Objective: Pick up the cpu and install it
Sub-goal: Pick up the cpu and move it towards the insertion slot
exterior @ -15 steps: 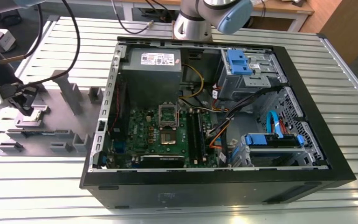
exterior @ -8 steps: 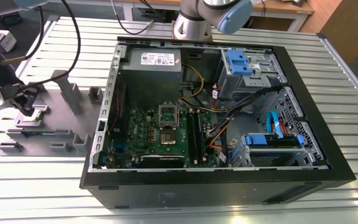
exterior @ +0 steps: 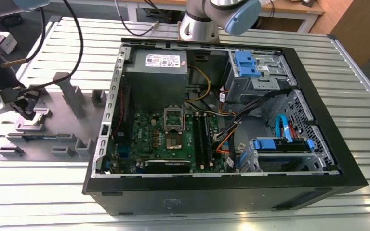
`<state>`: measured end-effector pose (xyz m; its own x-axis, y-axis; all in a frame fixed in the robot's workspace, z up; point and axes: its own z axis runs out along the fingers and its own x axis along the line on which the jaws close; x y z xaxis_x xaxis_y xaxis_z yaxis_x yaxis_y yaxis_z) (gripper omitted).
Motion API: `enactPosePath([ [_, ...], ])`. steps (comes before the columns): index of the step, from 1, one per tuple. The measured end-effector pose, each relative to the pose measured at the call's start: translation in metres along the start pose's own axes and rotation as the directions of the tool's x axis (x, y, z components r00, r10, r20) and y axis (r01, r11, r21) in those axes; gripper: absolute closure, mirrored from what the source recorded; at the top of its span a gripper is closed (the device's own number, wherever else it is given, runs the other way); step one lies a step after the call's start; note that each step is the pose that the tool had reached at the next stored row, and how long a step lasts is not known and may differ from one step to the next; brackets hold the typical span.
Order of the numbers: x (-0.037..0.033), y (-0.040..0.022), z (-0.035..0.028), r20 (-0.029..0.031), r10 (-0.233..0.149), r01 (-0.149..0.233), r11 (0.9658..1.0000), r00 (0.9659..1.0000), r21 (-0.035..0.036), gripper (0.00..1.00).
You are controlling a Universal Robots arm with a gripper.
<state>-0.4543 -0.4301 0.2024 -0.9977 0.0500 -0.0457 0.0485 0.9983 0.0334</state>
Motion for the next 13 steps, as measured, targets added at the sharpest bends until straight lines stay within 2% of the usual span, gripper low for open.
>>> enactPosePath([
  [7, 0.0000, 0.0000, 0.0001, 0.0000, 0.000, 0.000, 1.0000, 1.0000, 0.0000, 0.89],
  [8, 0.0000, 0.0000, 0.0001, 0.0000, 0.000, 0.000, 1.0000, 1.0000, 0.0000, 0.84],
  [9, 0.0000, 0.0000, 0.0001, 0.0001, 0.000, 0.000, 1.0000, 1.0000, -0.0001, 0.84],
  [10, 0.0000, 0.0000, 0.0001, 0.0000, 0.000, 0.000, 1.0000, 1.0000, 0.0000, 0.77],
  [11, 0.0000, 0.0000, 0.0002, 0.0001, 0.000, 0.000, 1.0000, 1.0000, 0.0000, 0.77],
  [13, 0.0000, 0.0000, 0.0002, 0.0001, 0.000, 0.000, 1.0000, 1.0000, 0.0000, 0.65],
])
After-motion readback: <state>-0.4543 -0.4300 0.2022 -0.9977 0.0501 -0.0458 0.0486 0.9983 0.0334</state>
